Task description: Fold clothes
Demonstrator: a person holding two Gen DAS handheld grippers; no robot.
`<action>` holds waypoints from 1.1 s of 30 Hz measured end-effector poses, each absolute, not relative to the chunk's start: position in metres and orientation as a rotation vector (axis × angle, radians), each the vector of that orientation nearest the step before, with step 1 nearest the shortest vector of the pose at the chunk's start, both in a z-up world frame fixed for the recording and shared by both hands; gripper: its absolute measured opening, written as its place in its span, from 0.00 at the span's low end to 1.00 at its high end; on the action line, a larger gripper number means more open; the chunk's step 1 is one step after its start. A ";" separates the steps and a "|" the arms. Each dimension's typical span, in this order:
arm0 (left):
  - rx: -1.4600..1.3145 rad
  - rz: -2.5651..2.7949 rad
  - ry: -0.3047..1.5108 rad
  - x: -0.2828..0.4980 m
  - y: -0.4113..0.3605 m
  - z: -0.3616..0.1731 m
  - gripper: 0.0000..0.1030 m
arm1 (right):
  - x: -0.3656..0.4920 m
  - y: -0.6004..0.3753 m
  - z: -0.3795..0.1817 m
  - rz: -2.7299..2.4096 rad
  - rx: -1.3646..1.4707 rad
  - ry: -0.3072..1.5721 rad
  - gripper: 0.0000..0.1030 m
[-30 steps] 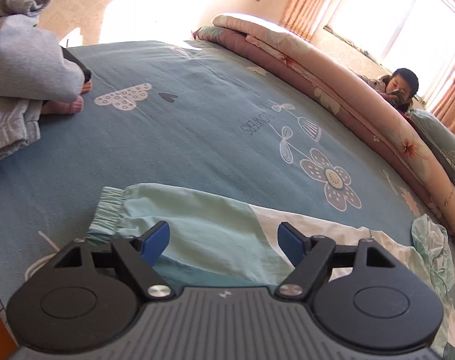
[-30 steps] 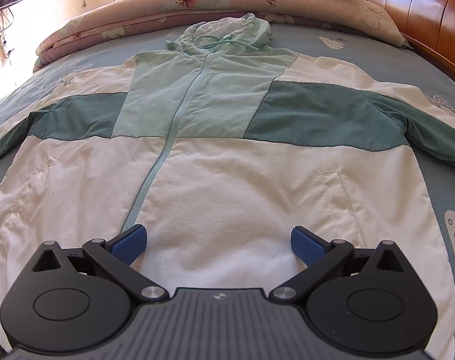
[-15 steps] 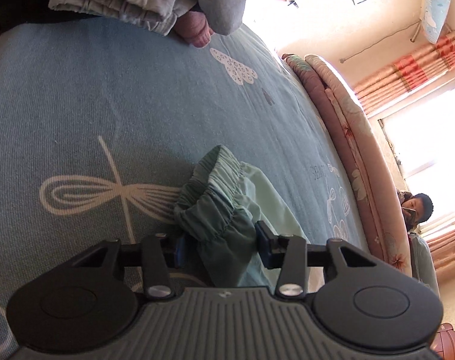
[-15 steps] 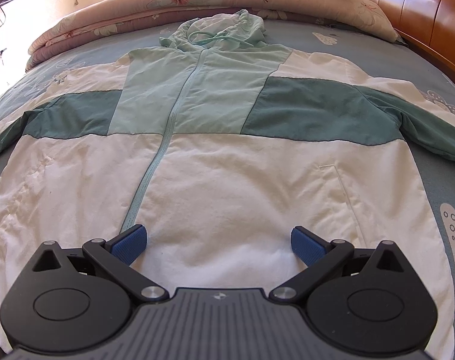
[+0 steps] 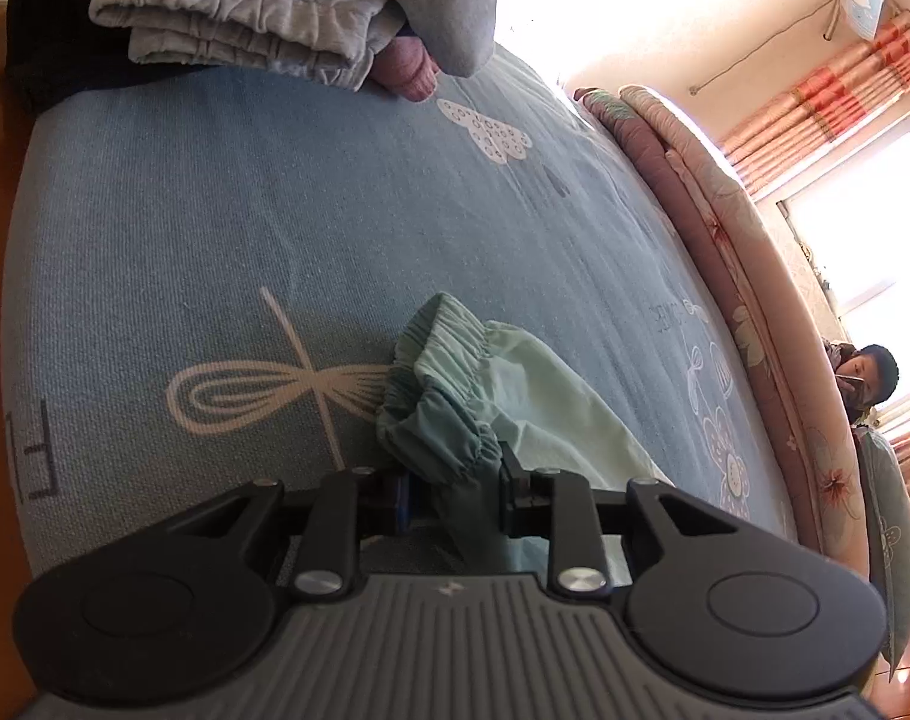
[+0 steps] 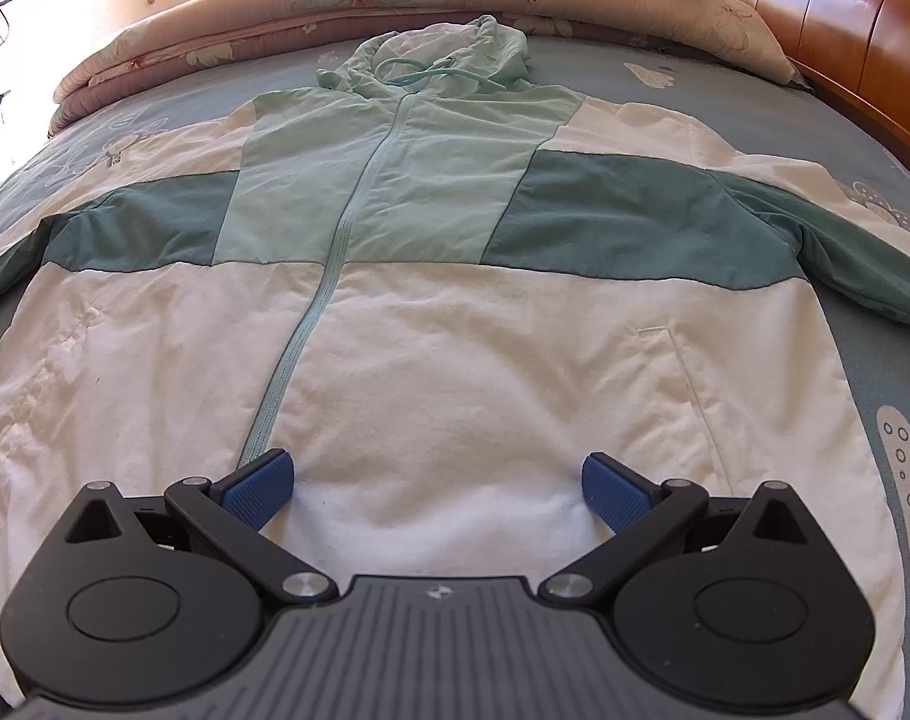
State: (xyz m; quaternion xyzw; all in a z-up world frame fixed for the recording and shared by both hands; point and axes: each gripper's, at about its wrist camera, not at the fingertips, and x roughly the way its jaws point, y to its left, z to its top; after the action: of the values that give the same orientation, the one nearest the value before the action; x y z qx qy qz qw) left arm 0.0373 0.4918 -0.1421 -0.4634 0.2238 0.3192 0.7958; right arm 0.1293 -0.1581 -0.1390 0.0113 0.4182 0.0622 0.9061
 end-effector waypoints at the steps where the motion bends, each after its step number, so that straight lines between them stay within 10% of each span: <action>1: -0.957 0.702 0.490 0.036 0.489 -0.135 0.44 | 0.129 -0.158 -0.139 0.129 0.021 0.862 1.00; 10: -0.617 0.611 0.516 0.070 0.462 -0.061 0.52 | 0.128 -0.156 -0.139 0.120 0.016 0.861 1.00; 17: -0.717 0.430 0.668 0.132 0.452 -0.112 0.53 | 0.131 -0.156 -0.139 0.118 0.014 0.868 1.00; 24: -0.732 0.593 0.657 0.119 0.489 -0.126 0.37 | 0.133 -0.155 -0.140 0.119 0.005 0.868 1.00; 33: -0.561 0.339 0.686 0.164 0.434 -0.095 0.53 | 0.134 -0.152 -0.139 0.104 0.004 0.874 1.00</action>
State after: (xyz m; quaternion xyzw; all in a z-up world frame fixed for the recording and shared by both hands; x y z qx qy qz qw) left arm 0.1635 0.4336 -0.0952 -0.2703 0.3304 0.1634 0.8894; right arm 0.1343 -0.1520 -0.1393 0.0019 0.4233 0.0503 0.9046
